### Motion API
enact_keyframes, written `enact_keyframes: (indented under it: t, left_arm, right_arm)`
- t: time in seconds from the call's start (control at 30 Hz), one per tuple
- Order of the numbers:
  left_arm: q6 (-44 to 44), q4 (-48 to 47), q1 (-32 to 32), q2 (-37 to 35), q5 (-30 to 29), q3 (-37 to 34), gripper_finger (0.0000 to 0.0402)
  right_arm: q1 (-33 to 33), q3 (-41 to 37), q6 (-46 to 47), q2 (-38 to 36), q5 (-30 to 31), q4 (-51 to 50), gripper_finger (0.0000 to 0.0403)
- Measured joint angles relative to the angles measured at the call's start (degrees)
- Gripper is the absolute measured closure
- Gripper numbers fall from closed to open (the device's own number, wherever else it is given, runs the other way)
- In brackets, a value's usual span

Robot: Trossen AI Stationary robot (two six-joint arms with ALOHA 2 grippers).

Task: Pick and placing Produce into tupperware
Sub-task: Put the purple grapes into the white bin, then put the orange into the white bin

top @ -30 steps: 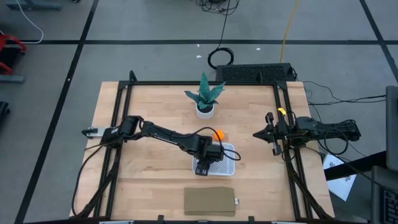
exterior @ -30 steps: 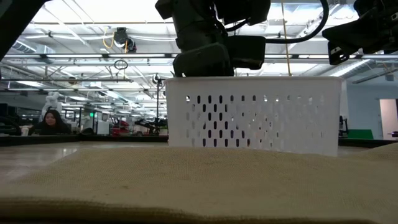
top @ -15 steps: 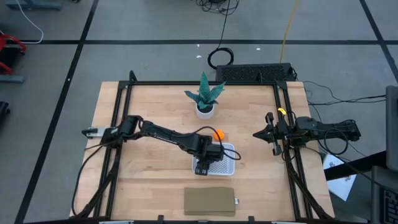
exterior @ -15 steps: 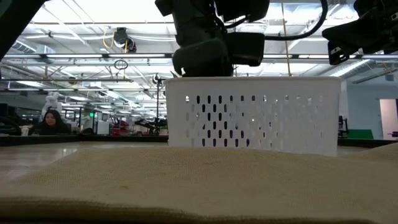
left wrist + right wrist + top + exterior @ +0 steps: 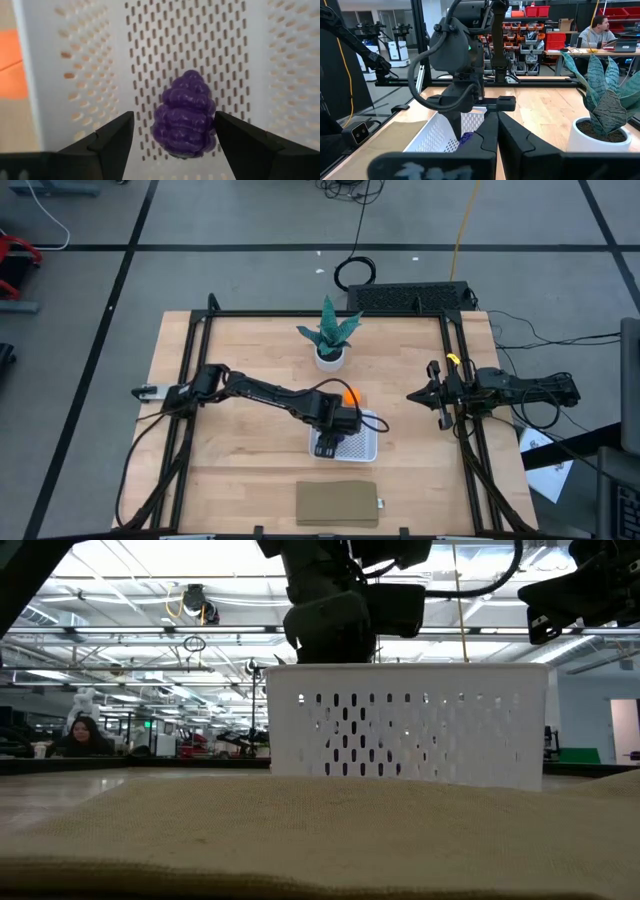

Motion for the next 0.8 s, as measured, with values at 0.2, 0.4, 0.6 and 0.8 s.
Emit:
enact_keyframes:
  t: [0.2, 0.4, 0.6, 0.8]
  left_arm:
    - [0.0, -2.0, 0.2, 0.0, -2.0, 0.0, 0.0121]
    - [0.6, -2.4, 0.2, -0.8, -2.6, 0.0, 0.0121]
    - [0.6, -2.6, 0.2, -3.4, -2.6, 0.1, 0.0121]
    - [1.2, -2.6, 0.2, -4.6, -2.6, 0.1, 0.0131]
  right_arm:
    - [0.0, 0.0, 0.0, 0.0, 0.0, 0.0, 0.0403]
    - [0.0, 0.0, 0.0, 0.0, 0.0, 0.0, 0.0403]
    - [0.0, 0.0, 0.0, 0.0, 0.0, 0.0, 0.0403]
    - [0.0, 0.0, 0.0, 0.0, 0.0, 0.0, 0.0403]
